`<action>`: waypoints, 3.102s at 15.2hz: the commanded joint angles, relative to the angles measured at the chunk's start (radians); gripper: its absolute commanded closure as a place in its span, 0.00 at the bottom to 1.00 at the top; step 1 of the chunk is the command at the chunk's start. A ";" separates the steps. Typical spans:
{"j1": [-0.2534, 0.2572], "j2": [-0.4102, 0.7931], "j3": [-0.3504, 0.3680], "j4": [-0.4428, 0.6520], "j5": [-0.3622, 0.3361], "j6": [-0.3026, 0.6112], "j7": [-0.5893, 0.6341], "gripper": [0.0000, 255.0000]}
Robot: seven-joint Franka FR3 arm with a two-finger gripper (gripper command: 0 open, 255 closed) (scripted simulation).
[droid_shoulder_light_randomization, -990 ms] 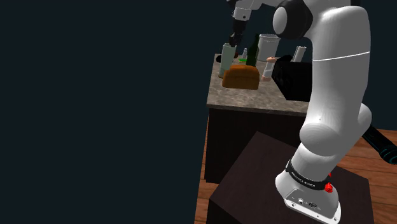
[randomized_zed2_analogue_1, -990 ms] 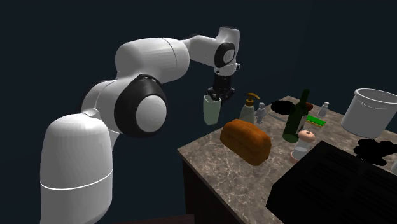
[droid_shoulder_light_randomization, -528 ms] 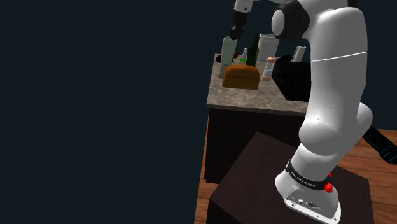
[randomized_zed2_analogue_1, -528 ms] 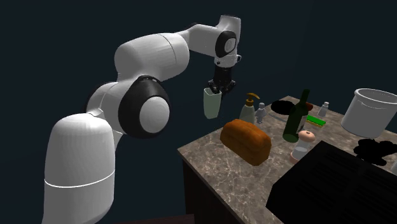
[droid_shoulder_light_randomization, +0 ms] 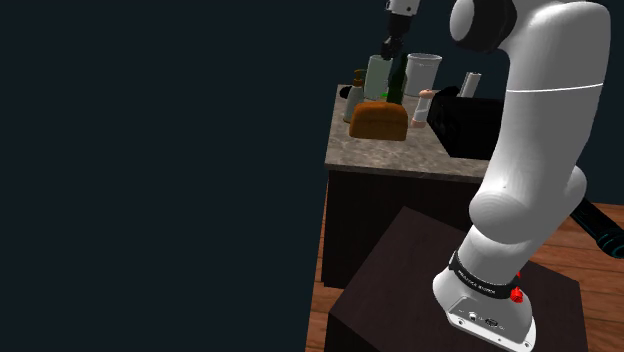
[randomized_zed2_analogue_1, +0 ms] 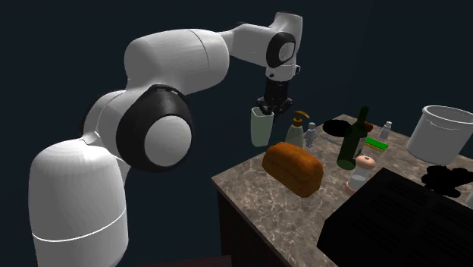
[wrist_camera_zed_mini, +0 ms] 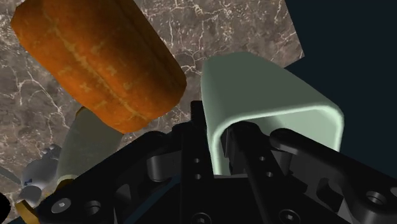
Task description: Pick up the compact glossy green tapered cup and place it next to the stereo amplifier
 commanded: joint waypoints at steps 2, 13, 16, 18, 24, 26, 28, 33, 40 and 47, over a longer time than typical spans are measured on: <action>-0.014 -0.066 -0.020 -0.086 -0.023 0.020 -0.047 1.00; -0.102 -0.238 -0.109 -0.287 -0.095 0.048 -0.238 1.00; -0.133 -0.262 -0.139 -0.311 -0.107 0.045 -0.298 1.00; -0.154 -0.273 -0.160 -0.321 -0.112 0.041 -0.340 1.00; -0.226 -0.274 -0.229 -0.319 -0.112 0.022 -0.480 1.00; -0.252 -0.264 -0.254 -0.309 -0.104 0.013 -0.531 1.00; -0.281 -0.247 -0.280 -0.293 -0.093 0.002 -0.585 1.00; -0.367 -0.177 -0.342 -0.229 -0.044 -0.033 -0.730 1.00; -0.554 -0.016 -0.395 -0.072 0.074 -0.111 -0.942 1.00; -0.836 0.195 -0.383 0.197 0.220 -0.236 -1.115 1.00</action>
